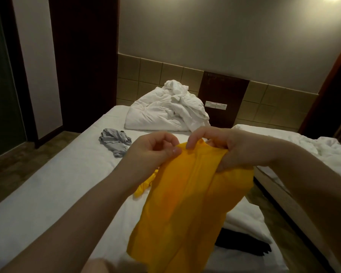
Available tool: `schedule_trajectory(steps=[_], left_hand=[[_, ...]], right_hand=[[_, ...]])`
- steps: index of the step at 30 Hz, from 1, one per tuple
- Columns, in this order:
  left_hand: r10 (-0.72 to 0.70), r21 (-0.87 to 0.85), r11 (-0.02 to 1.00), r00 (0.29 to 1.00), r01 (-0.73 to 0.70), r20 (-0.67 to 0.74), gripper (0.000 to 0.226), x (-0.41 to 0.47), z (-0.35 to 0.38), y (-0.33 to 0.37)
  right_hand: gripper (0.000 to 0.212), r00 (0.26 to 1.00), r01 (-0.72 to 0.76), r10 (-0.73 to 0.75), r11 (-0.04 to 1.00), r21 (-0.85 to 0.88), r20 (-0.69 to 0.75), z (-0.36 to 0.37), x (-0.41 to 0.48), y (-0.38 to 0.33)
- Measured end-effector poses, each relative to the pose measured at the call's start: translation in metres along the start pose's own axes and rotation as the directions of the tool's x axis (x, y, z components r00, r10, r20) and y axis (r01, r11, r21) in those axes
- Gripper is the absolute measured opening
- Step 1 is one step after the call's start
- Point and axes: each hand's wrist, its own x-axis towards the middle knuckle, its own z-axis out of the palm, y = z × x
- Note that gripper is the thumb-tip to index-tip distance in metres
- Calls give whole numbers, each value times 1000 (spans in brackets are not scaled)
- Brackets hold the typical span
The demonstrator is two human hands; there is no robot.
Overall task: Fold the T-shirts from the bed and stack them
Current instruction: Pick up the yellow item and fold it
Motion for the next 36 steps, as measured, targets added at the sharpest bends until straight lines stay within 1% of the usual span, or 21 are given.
schedule_trajectory(steps=[4, 7, 9, 10, 12, 13, 15, 16, 17, 18, 20, 22, 24, 25, 26, 28, 29, 32, 33, 34, 36], left_hand=[[67, 116, 990, 993, -79, 101, 23, -7, -2, -1], [147, 245, 954, 981, -175, 128, 24, -17, 1, -5], [141, 242, 956, 982, -168, 123, 9, -24, 5, -7], [127, 235, 960, 986, -150, 107, 14, -27, 6, -8], [103, 239, 964, 993, -113, 54, 35, -33, 10, -15], [111, 288, 950, 993, -117, 36, 39, -36, 12, -18], [198, 433, 880, 980, -194, 36, 36, -39, 17, -26], [238, 464, 856, 970, -228, 37, 33, -39, 18, -28], [253, 456, 858, 967, -234, 22, 30, -38, 18, -29], [239, 406, 889, 971, -212, -16, 27, -35, 17, -28], [161, 245, 959, 984, -139, -72, 25, -28, 12, -22], [99, 134, 987, 993, -90, -64, 30, -20, 6, -15], [107, 115, 988, 994, -104, -24, 35, -14, 1, -8], [123, 107, 987, 992, -122, -2, 38, -12, -1, -4], [129, 97, 987, 992, -130, 13, 41, -10, -2, 0], [127, 88, 988, 992, -129, 23, 45, -7, -3, 6], [136, 90, 986, 990, -138, 22, 44, -5, -4, 8], [184, 129, 975, 983, -183, -2, 42, -3, -6, 6], [186, 136, 974, 982, -183, -14, 37, -2, -8, 3], [174, 131, 977, 985, -169, -22, 34, -2, -10, 1], [124, 115, 986, 992, -122, -13, 35, -2, -12, -2]], right_hand=[[43, 1000, 2, -2, 998, 68, -10, 0, 2, 2], [41, 998, -14, 18, 997, 74, -57, 0, 6, 8], [41, 997, -29, 33, 998, 58, -76, 0, 10, 10], [42, 996, -35, 39, 998, 51, -80, 0, 11, 11], [42, 995, -46, 49, 998, 43, -88, 0, 14, 12], [43, 994, -49, 52, 998, 38, -92, 1, 14, 13], [42, 993, -60, 62, 998, 21, -99, 1, 15, 14], [41, 992, -65, 66, 998, 10, -103, 1, 15, 14], [39, 992, -67, 67, 998, 2, -109, 1, 15, 14], [36, 992, -61, 61, 998, 2, -113, 1, 15, 14], [32, 993, -48, 50, 999, 16, -107, -1, 12, 13], [37, 993, -80, 82, 996, 32, -81, -3, 10, 11], [46, 994, -98, 101, 992, 78, -38, -1, 6, 8], [48, 995, -77, 82, 992, 103, -47, -1, 6, 8], [47, 995, -50, 61, 989, 141, -80, -1, 7, 8], [34, 982, -12, 49, 980, 198, -183, 1, 10, 7], [27, 971, -1, 47, 982, 189, -236, 1, 13, 6], [26, 932, 29, 0, 997, 74, -361, 7, 21, 1], [26, 914, 43, -31, 999, 21, -405, 9, 23, 0], [26, 891, 60, -70, 998, -38, -448, 11, 25, -1], [21, 844, 97, -167, 982, -162, -509, 14, 29, -2]])
